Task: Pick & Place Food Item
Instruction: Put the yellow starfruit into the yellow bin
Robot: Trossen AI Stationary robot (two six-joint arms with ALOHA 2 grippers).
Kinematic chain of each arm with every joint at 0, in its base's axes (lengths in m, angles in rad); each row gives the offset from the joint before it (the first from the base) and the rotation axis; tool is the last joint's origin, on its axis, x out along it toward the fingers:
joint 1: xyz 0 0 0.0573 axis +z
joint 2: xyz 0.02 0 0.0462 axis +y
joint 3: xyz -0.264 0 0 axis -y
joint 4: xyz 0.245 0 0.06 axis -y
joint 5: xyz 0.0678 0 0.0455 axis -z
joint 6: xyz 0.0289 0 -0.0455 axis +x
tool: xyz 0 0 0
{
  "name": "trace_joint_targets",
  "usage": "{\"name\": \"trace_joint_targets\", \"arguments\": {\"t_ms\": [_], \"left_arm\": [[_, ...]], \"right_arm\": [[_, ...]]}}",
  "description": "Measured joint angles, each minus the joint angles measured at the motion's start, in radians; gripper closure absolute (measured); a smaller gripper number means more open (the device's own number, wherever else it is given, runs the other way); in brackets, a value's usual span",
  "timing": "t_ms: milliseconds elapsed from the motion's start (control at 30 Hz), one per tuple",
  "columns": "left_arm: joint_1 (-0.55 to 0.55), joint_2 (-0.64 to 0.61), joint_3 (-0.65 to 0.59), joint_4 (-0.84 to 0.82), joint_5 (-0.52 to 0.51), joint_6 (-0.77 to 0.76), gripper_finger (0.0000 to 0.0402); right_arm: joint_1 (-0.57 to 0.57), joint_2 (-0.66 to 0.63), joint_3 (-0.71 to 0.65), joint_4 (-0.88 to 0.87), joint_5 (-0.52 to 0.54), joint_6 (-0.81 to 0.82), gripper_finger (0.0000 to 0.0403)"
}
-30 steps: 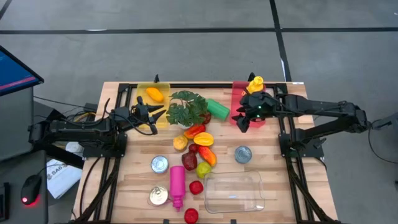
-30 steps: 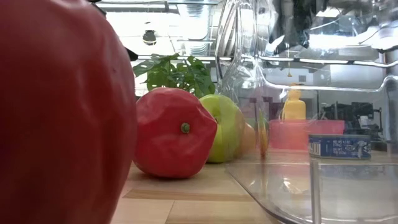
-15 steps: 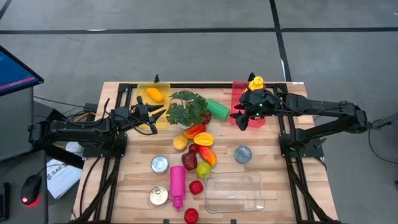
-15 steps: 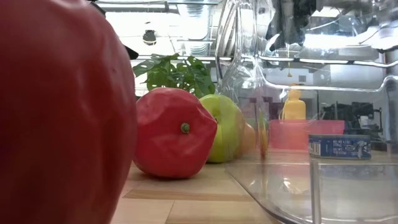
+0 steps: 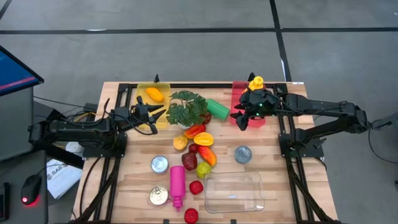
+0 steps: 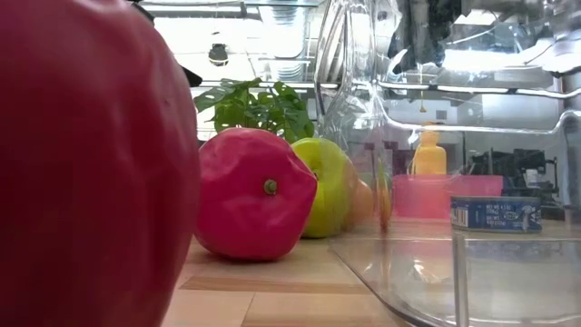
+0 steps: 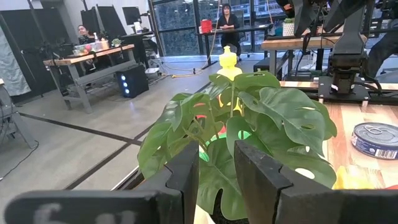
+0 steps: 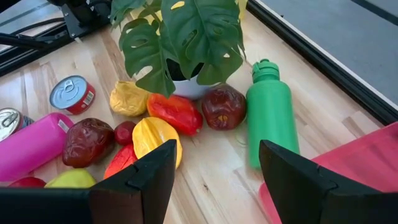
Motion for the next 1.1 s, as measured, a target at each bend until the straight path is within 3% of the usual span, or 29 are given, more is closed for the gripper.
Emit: {"name": "trace_joint_targets", "arguments": {"t_ms": [833,1100], "left_arm": [[0.000,0.000,0.000,0.000,0.000,0.000,0.0312],[0.000,0.000,0.000,0.000,0.000,0.000,0.0312]], "right_arm": [[0.000,0.000,0.000,-0.004,0.000,0.000,0.0179],[0.000,0.000,0.000,-0.096,-0.001,0.000,0.0179]]}}
